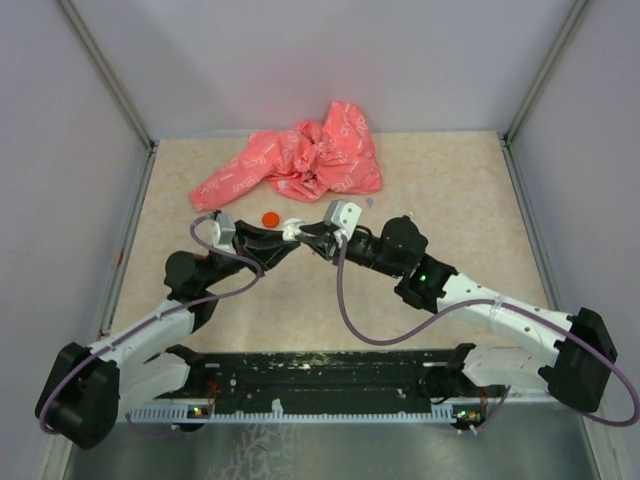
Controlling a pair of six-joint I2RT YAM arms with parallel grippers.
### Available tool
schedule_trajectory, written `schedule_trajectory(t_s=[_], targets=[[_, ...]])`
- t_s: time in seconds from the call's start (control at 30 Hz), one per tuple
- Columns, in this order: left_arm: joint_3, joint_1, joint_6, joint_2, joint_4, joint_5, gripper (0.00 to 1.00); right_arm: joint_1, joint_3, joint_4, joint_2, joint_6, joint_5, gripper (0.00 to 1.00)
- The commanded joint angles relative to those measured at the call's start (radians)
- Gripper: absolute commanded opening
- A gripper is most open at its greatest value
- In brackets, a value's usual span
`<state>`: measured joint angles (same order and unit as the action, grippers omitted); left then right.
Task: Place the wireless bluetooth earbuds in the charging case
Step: Place the earbud in the charging case.
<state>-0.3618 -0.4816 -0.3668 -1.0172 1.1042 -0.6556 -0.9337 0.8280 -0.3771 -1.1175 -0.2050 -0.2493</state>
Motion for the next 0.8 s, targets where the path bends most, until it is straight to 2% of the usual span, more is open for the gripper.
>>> schedule_trajectory(t_s=[0.0, 0.17, 0.43, 0.77], targets=[[-0.010, 0.003, -0.034, 0.001, 0.087, 0.041, 0.00, -0.012, -0.014, 0.017, 0.014, -0.006, -0.050, 0.15], [-0.006, 0.002, 0.021, 0.004, 0.103, 0.000, 0.00, -0.011, 0.005, 0.042, 0.009, 0.004, -0.040, 0.18], [-0.006, 0.001, 0.125, 0.028, 0.025, 0.022, 0.00, -0.011, 0.063, 0.133, 0.048, 0.053, -0.016, 0.51], [-0.009, 0.000, 0.146, 0.025, 0.011, 0.020, 0.00, -0.012, 0.143, 0.222, 0.064, 0.176, 0.150, 0.68]])
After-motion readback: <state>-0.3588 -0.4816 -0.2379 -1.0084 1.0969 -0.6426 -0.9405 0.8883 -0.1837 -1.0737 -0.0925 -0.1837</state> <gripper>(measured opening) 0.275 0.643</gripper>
